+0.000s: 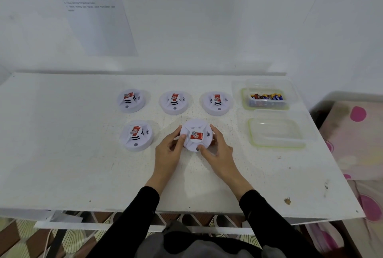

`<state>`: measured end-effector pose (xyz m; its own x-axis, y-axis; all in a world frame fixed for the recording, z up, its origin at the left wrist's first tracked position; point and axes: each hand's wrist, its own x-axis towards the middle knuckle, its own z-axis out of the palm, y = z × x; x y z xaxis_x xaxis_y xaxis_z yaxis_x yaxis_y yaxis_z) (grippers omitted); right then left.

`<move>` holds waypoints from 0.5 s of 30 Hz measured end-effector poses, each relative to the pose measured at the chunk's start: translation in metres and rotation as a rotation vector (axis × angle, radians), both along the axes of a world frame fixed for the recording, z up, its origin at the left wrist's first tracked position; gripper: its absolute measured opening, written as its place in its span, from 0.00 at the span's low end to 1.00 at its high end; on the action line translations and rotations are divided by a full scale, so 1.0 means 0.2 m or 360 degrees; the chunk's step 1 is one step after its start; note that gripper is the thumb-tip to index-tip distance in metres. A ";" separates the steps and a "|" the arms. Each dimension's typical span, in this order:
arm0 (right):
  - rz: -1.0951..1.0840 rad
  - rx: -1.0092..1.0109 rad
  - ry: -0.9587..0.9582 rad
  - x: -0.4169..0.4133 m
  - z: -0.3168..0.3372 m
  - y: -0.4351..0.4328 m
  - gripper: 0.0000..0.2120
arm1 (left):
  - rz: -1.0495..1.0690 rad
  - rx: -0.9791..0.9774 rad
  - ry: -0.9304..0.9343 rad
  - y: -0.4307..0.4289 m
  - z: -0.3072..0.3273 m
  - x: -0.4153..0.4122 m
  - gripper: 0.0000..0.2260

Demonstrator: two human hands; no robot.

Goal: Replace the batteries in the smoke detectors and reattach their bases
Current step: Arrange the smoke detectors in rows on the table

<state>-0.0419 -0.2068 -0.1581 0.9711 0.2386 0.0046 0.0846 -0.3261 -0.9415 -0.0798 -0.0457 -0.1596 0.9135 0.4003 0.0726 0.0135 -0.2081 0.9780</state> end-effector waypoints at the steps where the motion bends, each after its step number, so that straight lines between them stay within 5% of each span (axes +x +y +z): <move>1: 0.0003 0.0001 -0.0001 0.00 0.00 0.00 0.32 | -0.0001 0.0004 -0.0001 0.00 0.00 0.00 0.18; 15: 0.0085 -0.0083 -0.0015 0.01 -0.01 -0.02 0.28 | -0.0003 0.0012 -0.0008 0.00 -0.01 0.00 0.18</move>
